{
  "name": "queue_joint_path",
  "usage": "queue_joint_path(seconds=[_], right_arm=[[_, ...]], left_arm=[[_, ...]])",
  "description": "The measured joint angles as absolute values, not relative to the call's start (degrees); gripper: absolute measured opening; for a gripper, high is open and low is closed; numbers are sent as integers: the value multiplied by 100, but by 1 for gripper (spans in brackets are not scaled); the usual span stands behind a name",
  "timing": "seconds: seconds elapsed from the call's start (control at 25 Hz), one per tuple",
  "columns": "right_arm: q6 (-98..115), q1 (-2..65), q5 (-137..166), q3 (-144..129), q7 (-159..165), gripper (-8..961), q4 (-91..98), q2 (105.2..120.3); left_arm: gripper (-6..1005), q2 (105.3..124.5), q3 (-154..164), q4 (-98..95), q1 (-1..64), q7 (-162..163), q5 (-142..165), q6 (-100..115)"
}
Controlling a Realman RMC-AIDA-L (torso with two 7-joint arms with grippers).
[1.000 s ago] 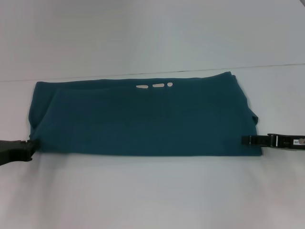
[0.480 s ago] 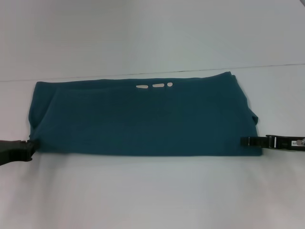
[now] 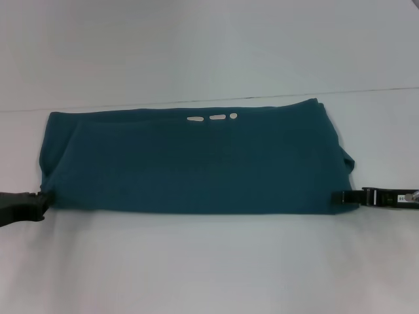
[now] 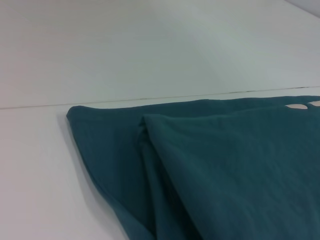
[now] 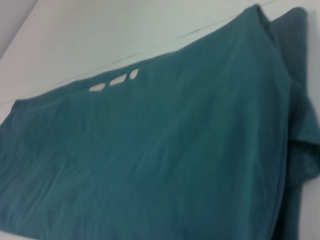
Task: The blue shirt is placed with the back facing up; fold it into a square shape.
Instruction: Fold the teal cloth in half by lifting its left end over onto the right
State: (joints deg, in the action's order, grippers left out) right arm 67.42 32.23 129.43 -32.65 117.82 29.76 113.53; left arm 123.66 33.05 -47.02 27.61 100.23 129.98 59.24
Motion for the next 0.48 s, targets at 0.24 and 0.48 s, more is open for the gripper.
queue_joint_path(seconds=[0.24,0.48], right_arm=[[6767,3221,12950,-3391,11786,415,3008,11349],[6760,3171,12927,-3346,11777,173,3020,11345]], left_arm=[[4,12373,3305,-4702,2767,10020,12998,5924],[4,12376,3304,-4702,2749,10026,12998,5924]])
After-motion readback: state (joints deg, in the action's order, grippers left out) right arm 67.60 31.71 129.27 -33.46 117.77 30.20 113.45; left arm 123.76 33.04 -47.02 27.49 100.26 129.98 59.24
